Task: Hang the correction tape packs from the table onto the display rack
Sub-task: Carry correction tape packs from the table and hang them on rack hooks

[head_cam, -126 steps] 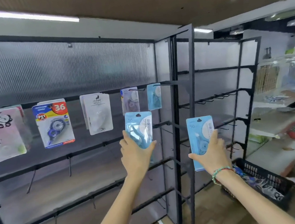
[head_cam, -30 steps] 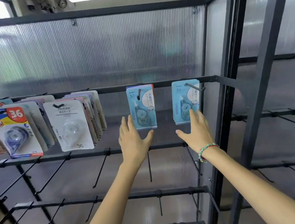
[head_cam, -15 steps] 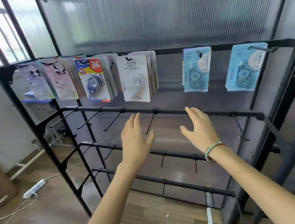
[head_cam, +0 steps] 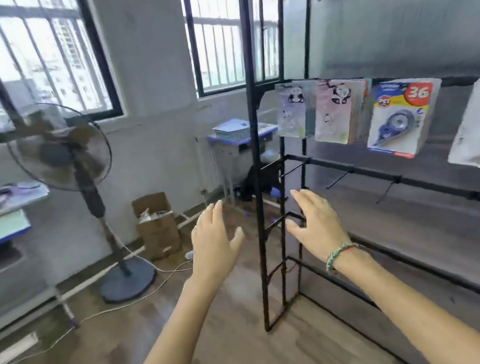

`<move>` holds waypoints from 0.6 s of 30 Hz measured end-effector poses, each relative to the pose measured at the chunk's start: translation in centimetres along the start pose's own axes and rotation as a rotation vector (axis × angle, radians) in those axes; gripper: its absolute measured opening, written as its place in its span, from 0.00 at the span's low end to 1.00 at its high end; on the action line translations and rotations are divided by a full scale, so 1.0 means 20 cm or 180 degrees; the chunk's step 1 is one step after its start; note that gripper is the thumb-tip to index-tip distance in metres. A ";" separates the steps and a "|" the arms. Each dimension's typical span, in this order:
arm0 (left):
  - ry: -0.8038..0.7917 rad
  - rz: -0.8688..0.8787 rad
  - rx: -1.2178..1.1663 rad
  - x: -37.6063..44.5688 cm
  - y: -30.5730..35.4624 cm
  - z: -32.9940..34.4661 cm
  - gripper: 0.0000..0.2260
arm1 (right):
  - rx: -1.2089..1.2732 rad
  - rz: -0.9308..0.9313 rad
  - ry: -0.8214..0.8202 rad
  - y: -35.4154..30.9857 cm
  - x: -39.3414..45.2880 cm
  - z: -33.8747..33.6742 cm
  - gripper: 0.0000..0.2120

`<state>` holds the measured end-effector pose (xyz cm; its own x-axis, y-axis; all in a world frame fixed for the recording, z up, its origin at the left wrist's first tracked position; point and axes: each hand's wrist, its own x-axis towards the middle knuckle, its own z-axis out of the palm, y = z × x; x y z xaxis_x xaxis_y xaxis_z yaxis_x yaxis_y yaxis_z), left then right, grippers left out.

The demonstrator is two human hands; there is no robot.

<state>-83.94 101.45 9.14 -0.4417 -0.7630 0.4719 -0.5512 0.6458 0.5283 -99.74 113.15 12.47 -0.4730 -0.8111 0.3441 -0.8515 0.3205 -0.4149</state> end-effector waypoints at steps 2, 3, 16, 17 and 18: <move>0.0107 -0.0260 0.0162 -0.01 -0.25 -0.16 0.29 | 0.0055 -0.0229 -0.0126 -0.23 0.08 0.17 0.30; 0.0155 -0.0390 0.0244 -0.02 -0.36 -0.24 0.29 | 0.0097 -0.0343 -0.0198 -0.35 0.11 0.25 0.30; 0.0931 -0.1787 0.0792 -0.07 -1.59 -1.02 0.27 | 0.0592 -0.1636 -0.0974 -1.60 0.58 1.24 0.28; 0.0974 -0.1850 0.0835 -0.03 -1.67 -1.07 0.27 | 0.0590 -0.1725 -0.1004 -1.68 0.64 1.31 0.28; 0.1016 -0.1907 0.0871 0.01 -1.75 -1.11 0.27 | 0.0588 -0.1803 -0.1031 -1.76 0.71 1.38 0.28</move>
<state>-49.10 79.21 6.42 0.1959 -0.9113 0.3621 -0.8091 0.0585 0.5848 -70.15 76.89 8.75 0.1509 -0.9441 0.2930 -0.8817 -0.2626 -0.3920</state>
